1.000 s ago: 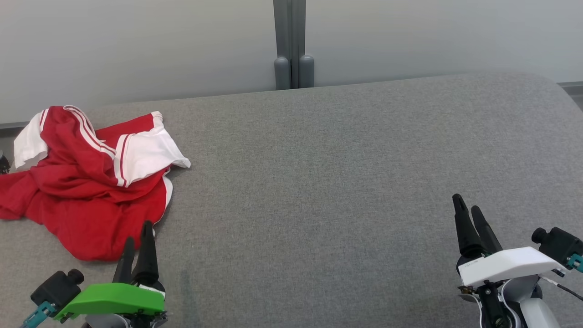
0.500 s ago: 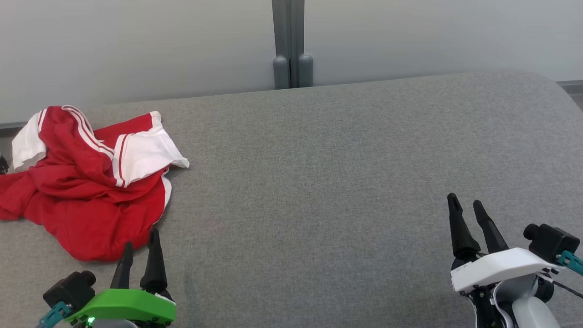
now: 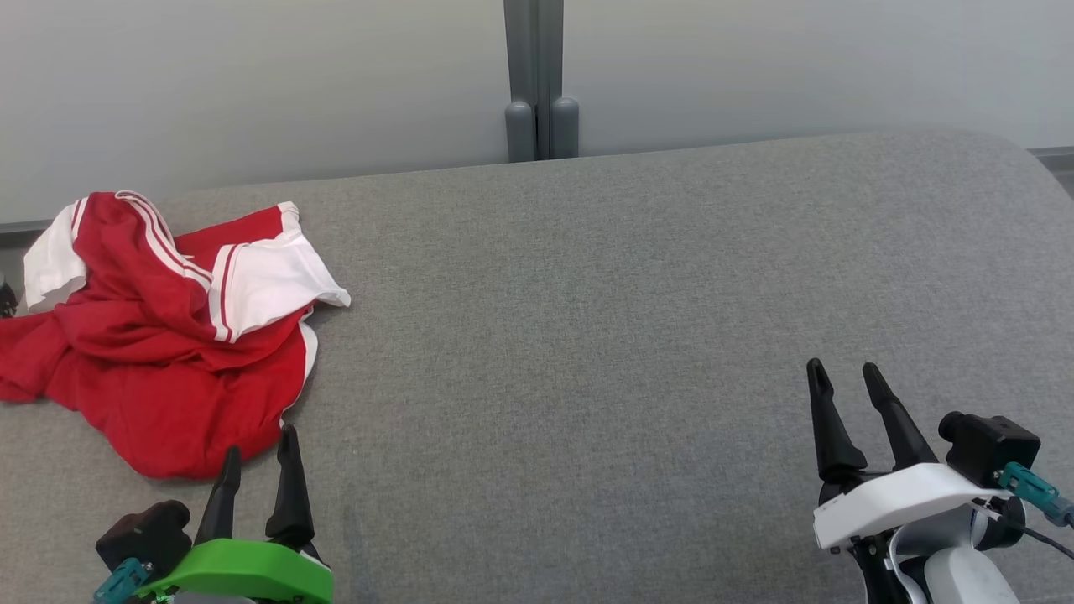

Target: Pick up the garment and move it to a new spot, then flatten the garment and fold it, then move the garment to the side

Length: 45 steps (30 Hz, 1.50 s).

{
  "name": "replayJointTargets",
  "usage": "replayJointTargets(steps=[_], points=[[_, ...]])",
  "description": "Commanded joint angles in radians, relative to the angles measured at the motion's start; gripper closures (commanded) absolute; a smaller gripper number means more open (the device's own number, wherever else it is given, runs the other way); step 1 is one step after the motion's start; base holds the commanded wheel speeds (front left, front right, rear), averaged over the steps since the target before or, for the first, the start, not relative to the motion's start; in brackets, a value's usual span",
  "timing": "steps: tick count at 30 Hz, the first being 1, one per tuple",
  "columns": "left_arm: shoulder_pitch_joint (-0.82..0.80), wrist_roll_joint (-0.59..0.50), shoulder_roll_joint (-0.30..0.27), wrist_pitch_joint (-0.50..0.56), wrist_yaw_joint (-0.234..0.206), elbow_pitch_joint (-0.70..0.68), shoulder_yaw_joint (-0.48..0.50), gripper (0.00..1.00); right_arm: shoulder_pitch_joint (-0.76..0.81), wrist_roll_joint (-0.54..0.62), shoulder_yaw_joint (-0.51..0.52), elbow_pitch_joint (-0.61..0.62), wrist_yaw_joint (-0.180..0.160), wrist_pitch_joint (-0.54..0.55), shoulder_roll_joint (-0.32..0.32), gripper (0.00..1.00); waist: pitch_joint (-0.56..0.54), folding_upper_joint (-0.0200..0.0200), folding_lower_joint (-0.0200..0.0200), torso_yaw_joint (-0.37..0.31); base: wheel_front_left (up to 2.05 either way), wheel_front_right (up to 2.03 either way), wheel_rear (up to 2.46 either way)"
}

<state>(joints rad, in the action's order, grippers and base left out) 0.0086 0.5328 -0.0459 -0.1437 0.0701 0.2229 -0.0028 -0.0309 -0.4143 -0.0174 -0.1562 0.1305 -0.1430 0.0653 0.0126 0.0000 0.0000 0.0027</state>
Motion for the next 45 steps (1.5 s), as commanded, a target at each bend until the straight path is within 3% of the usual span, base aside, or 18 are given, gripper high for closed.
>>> replayJointTargets(steps=[1,18,45], points=[[0.003,-0.034,-0.009,-0.01,-0.005,-0.011,-0.003,0.0,-0.003,0.034,-0.004,0.009,0.0,-0.012,0.006,0.0,0.0,0.0,0.0,0.001,0.0,0.0,0.0],[0.022,-0.171,-0.006,-0.051,-0.007,-0.002,-0.004,0.0,0.018,0.19,-0.02,0.002,0.0,-0.052,0.009,0.0,-0.002,0.0,0.0,-0.001,0.0,0.0,0.0],[0.039,-0.293,-0.007,-0.105,0.005,0.051,-0.028,0.0,0.044,0.35,-0.011,-0.019,0.0,-0.106,0.0,0.0,-0.009,0.0,0.0,-0.01,0.0,0.0,0.0]])
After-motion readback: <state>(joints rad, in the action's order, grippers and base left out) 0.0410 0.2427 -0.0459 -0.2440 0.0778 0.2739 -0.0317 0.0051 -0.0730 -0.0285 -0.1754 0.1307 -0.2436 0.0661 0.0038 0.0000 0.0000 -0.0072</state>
